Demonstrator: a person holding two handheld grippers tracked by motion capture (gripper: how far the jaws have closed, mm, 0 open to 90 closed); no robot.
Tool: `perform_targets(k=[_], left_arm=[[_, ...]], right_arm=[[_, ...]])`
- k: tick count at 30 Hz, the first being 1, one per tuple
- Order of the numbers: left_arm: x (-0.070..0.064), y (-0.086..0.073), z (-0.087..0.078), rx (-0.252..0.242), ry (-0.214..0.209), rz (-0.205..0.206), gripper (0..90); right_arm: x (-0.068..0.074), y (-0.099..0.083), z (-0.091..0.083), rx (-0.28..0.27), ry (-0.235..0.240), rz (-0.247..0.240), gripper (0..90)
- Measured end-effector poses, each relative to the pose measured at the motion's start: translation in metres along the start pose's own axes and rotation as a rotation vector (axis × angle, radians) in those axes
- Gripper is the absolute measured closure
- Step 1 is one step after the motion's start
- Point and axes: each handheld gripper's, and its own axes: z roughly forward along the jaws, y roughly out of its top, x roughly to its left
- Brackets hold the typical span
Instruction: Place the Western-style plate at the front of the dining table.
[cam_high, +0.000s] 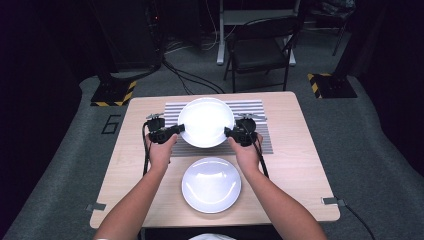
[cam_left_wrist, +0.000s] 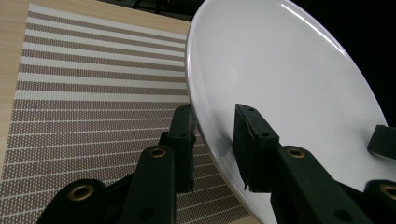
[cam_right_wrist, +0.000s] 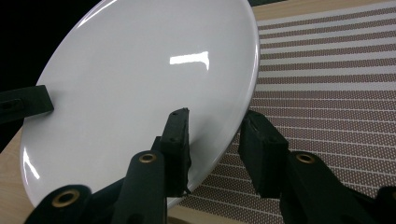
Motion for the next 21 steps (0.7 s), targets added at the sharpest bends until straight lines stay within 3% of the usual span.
perform_targets(k=[21], left_arm=[[0.006,0.001,0.016,0.003,0.007,-0.035,69.5]], right_arm=[[-0.004,0.010,0.015,0.013,-0.036,0.002,64.0]])
